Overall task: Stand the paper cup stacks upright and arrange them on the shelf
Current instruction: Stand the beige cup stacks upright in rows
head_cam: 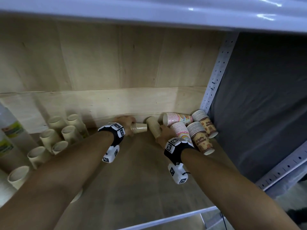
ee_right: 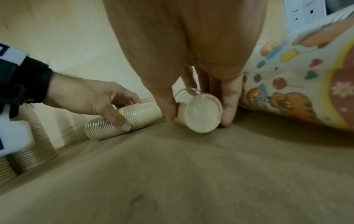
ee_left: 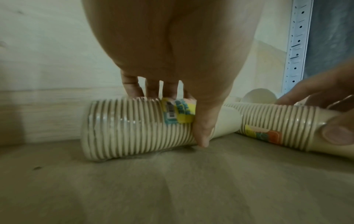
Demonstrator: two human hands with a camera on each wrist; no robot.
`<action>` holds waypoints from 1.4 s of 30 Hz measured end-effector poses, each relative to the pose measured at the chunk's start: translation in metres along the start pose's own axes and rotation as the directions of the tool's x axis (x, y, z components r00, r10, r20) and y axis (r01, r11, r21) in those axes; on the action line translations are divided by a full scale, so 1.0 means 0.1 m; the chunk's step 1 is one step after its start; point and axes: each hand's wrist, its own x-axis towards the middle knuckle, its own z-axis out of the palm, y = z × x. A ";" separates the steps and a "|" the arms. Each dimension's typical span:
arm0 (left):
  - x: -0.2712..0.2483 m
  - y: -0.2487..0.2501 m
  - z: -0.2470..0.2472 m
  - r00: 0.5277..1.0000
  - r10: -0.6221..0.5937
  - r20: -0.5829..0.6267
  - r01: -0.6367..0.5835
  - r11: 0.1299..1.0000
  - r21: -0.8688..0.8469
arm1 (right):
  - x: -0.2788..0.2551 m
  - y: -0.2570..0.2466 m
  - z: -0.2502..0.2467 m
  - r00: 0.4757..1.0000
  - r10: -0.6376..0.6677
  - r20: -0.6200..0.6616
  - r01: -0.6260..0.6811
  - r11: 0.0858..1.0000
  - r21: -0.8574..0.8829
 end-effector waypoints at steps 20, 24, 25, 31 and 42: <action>-0.63 0.17 -0.36 0.995 -0.020 -0.098 -0.017 0.930 -0.366 | -0.43 -0.34 -0.68 0.997 -0.077 -0.028 0.077 0.997 0.010; -0.79 0.25 -0.36 0.991 -0.042 -0.128 -0.030 0.855 -0.517 | -0.52 -0.50 -0.72 0.988 -0.136 -0.069 0.132 0.989 -0.060; -0.82 0.27 -0.34 0.991 -0.049 -0.123 -0.026 0.837 -0.547 | -0.53 -0.54 -0.71 0.988 -0.139 -0.074 0.134 0.989 -0.067; -0.99 0.38 -0.25 0.992 -0.068 -0.104 -0.017 0.759 -0.651 | -0.60 -0.71 -0.71 0.986 -0.153 -0.067 0.143 0.981 -0.129; -1.15 0.32 -0.18 0.994 -0.106 -0.040 0.047 0.712 -0.700 | -0.73 -0.78 -0.63 0.976 -0.207 -0.062 0.200 0.975 -0.098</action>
